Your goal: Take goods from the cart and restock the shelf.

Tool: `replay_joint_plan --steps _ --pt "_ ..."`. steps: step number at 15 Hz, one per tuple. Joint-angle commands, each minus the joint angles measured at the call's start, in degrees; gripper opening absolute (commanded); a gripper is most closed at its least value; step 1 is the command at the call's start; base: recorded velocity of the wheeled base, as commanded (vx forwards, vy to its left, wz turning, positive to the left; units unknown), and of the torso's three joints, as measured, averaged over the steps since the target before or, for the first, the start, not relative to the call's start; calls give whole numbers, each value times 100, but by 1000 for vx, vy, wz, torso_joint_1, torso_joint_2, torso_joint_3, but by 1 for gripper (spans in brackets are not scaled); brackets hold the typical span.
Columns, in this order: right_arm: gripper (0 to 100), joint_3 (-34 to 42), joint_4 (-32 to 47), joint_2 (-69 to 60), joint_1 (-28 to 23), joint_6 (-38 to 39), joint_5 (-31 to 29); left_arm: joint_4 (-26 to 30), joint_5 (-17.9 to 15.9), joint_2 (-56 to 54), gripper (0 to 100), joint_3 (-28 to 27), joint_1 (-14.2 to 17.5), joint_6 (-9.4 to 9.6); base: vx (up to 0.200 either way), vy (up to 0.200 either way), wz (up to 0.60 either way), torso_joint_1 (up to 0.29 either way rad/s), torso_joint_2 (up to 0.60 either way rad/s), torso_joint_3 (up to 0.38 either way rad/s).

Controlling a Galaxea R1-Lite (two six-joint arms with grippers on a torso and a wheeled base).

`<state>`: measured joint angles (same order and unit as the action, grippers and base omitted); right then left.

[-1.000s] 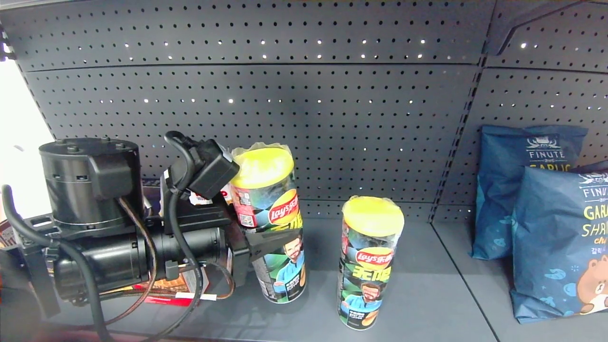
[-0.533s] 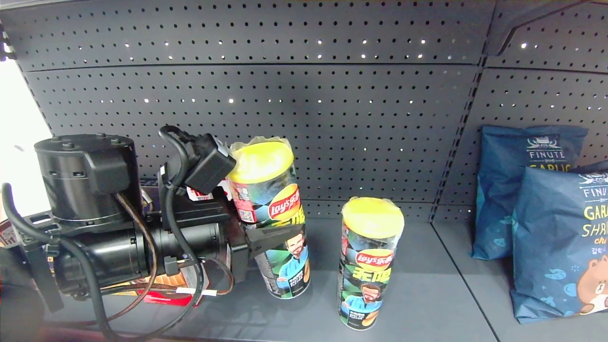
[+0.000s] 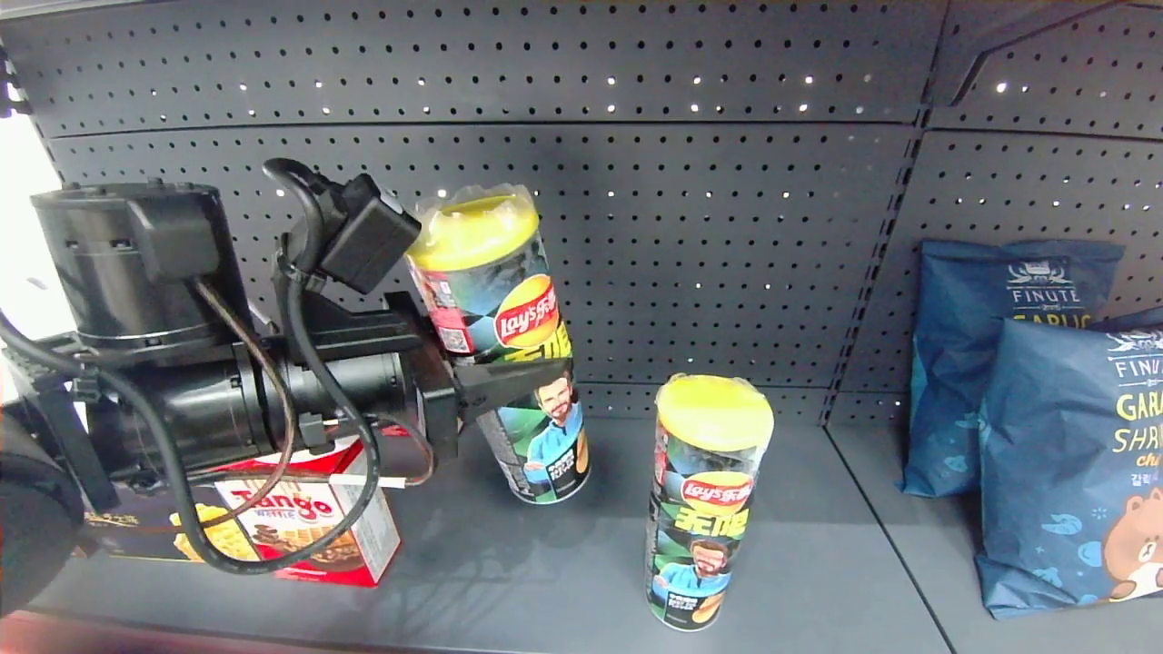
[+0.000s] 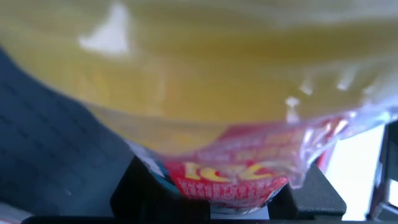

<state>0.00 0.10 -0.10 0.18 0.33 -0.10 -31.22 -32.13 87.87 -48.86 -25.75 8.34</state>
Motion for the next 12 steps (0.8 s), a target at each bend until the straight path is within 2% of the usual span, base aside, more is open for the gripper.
replay_joint_plan --steps 1,3,4,5,6,8,9,10,11,12 --pt "100 0 -1 10 -1 2 1 116 -434 204 0 -326 342 71 0 0 0 0 0 0" --pt "100 0 -1 10 -1 2 1 239 -680 398 0 -537 448 133 0 0 0 0 0 0" --pt "100 0 -1 10 -1 2 1 661 -1366 582 0 -941 711 133 0 0 0 0 0 0" --pt "100 0 -1 10 -1 2 1 1109 -1594 714 0 -1266 729 168 0 0 0 0 0 0" --pt "100 0 -1 10 -1 2 1 1558 -1717 846 0 -1635 729 177 0 0 0 0 0 0" --pt "100 0 -1 10 -1 2 1 1971 -1867 1241 0 -2180 703 230 0 0 0 0 0 0" --pt "100 0 -1 10 -1 2 1 1979 -1875 1364 0 -2286 694 309 0 0 0 0 0 0" --pt "100 0 -1 10 -1 2 1 2006 -1893 1663 0 -2514 659 572 0 0 0 0 0 0" --pt "100 0 -1 10 -1 2 1 2006 -1893 1663 0 -2514 659 572 0 0 0 0 0 0" --pt "100 0 -1 10 -1 2 1 2023 -1911 1953 0 -2611 597 915 0 0 0 0 0 0"
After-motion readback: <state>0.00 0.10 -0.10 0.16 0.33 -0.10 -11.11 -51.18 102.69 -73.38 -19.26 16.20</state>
